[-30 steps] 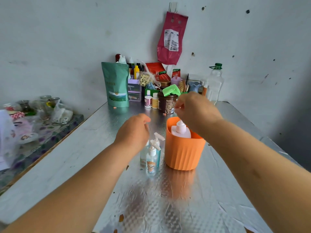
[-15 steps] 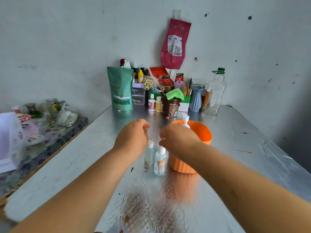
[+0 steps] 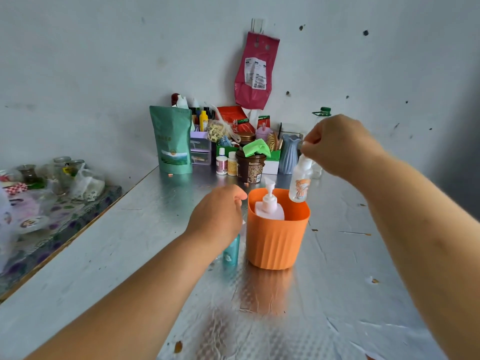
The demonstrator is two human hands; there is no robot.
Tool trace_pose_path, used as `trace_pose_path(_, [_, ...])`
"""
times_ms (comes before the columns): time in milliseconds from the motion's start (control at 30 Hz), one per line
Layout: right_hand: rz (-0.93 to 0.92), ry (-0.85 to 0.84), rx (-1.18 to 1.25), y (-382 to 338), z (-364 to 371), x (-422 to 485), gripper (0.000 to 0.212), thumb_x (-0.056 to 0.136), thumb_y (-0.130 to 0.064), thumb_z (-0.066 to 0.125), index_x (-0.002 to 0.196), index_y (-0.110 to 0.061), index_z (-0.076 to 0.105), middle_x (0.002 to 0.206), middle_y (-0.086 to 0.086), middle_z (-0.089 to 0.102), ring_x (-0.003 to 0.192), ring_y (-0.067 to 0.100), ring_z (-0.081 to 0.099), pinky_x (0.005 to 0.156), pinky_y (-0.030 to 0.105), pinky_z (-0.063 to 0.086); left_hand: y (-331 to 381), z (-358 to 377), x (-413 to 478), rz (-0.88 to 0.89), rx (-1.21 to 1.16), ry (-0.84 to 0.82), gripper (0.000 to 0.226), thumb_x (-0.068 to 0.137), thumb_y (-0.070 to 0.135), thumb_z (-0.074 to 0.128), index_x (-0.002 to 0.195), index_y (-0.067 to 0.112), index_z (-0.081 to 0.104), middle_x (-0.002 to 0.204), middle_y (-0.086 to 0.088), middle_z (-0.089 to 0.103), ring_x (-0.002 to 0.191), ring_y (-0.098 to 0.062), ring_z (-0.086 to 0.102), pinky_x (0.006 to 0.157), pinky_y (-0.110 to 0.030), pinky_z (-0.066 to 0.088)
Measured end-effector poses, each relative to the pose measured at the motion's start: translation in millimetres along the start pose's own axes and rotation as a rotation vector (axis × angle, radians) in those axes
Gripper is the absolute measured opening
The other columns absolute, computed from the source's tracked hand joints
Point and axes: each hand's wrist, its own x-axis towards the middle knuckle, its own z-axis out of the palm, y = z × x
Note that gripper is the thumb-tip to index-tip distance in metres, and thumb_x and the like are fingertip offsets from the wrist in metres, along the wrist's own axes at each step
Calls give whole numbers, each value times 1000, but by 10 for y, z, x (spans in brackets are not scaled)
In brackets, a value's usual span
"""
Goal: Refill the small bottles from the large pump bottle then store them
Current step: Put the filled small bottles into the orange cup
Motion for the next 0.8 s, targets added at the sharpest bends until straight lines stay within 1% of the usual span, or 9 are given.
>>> trace_pose_path(67, [45, -47, -26, 102, 192, 45, 17, 83, -17, 54, 77, -11, 69, 79, 11, 65, 63, 22, 54, 50, 22, 39, -3, 3, 0, -3, -2, -7, 28, 101, 16, 44, 123, 24, 61, 121, 0, 63, 107, -18, 59, 91, -37, 50])
trace_pose_path(100, [60, -65, -39, 145, 282, 56, 16, 83, -16, 54, 80, -12, 69, 82, 10, 66, 65, 22, 54, 51, 22, 38, -11, 7, 5, -3, 4, -9, 28, 101, 16, 45, 122, 23, 62, 122, 1, 63, 108, -18, 59, 91, -37, 50])
trace_pose_path(233, [96, -128, -85, 241, 575, 47, 18, 87, -22, 58, 100, -22, 70, 103, 3, 68, 83, 21, 58, 68, 27, 47, -69, 17, 15, -11, 27, -23, 27, 101, 17, 46, 122, 22, 62, 123, 0, 63, 109, -19, 59, 93, -38, 50])
trace_pose_path(333, [131, -179, -117, 268, 738, 45, 19, 85, -23, 61, 102, -24, 70, 105, 1, 68, 92, 21, 60, 75, 31, 52, -104, 30, 25, -19, 37, -32, 26, 100, 18, 46, 120, 23, 63, 121, -1, 63, 108, -20, 60, 93, -40, 50])
trace_pose_path(400, [147, -219, -151, 278, 820, 35, 24, 85, -25, 64, 108, -25, 69, 110, 3, 65, 107, 23, 55, 84, 35, 52, -117, 38, 31, -21, 44, -27, 25, 100, 19, 47, 119, 23, 63, 121, 0, 64, 107, -19, 60, 93, -39, 51])
trace_pose_path(467, [144, -249, -212, 297, 892, 21, 29, 84, -30, 66, 112, -25, 67, 114, 4, 61, 123, 24, 43, 94, 38, 48, -126, 46, 32, -22, 54, -29, 24, 101, 20, 47, 119, 23, 63, 121, 0, 63, 108, -19, 60, 93, -39, 51])
trace_pose_path(533, [141, -267, -259, 312, 959, 26, 30, 83, -34, 68, 113, -26, 67, 117, 4, 58, 129, 25, 33, 99, 39, 43, -135, 52, 28, -27, 60, -37, 24, 101, 20, 47, 119, 23, 63, 122, -1, 63, 109, -19, 59, 93, -38, 50])
trace_pose_path(633, [122, -278, -303, 312, 1029, 86, 35, 81, -39, 69, 115, -32, 66, 120, 1, 58, 129, 27, 29, 98, 38, 42, -174, 57, 32, -44, 69, -44, 25, 100, 20, 48, 120, 23, 62, 124, -1, 62, 111, -19, 59, 94, -37, 50])
trace_pose_path(800, [93, -321, -387, 269, 1102, 139, 40, 80, -40, 71, 117, -28, 64, 117, 0, 59, 125, 27, 31, 93, 36, 39, -227, 47, 22, -58, 60, -39, 24, 99, 20, 51, 120, 22, 63, 126, 0, 62, 113, -18, 59, 95, -36, 50])
